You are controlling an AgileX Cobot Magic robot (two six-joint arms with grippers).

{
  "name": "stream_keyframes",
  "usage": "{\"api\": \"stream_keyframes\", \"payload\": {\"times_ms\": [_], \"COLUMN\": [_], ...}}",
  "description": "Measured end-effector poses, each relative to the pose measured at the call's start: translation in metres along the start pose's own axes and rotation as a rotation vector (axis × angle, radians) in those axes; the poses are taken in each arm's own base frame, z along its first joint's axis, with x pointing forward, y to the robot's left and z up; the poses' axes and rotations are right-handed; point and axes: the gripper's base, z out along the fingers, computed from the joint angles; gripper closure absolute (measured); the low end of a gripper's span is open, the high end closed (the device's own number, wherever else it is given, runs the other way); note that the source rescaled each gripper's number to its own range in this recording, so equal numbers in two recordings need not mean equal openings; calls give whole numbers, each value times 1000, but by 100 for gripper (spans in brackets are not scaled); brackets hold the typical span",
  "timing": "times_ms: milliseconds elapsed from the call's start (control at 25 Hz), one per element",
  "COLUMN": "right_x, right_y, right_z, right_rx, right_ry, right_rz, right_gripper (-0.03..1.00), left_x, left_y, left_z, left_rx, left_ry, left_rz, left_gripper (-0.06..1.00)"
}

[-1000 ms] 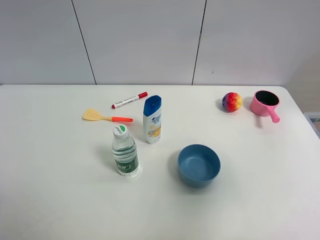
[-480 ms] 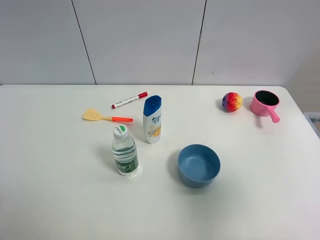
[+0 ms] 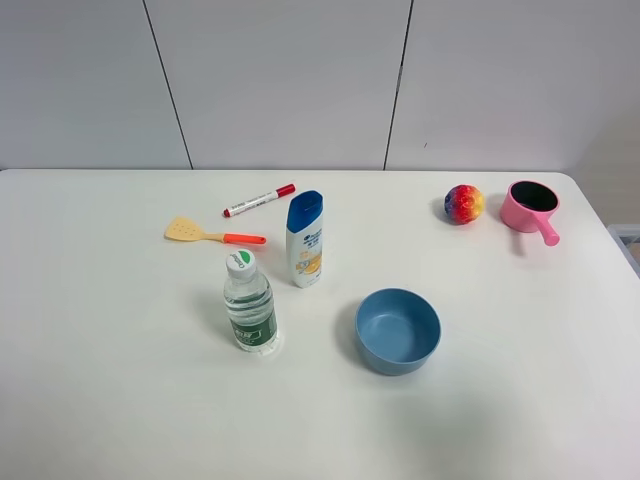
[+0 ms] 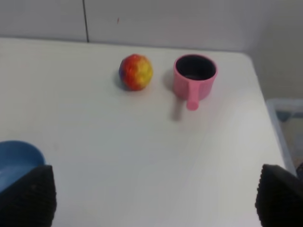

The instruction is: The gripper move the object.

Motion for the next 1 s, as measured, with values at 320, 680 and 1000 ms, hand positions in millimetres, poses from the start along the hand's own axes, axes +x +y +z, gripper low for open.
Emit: {"api": "stream_keyframes", "payload": {"times_ms": [320, 680, 1000], "right_x": [9, 22, 22], "right_y": [-1, -3, -4], "right_z": [8, 13, 13], "right_rx": [11, 46, 50], "right_ry": [38, 135, 138], "right_rz": [52, 114, 120], "right_gripper": [1, 1, 1], "left_x": [0, 0, 0], "left_y": [0, 0, 0], "left_z": [0, 0, 0], "left_rx": [0, 0, 0], "left_ry": [0, 0, 0], "left_rz": [0, 0, 0], "left_gripper": [-6, -6, -6]}}
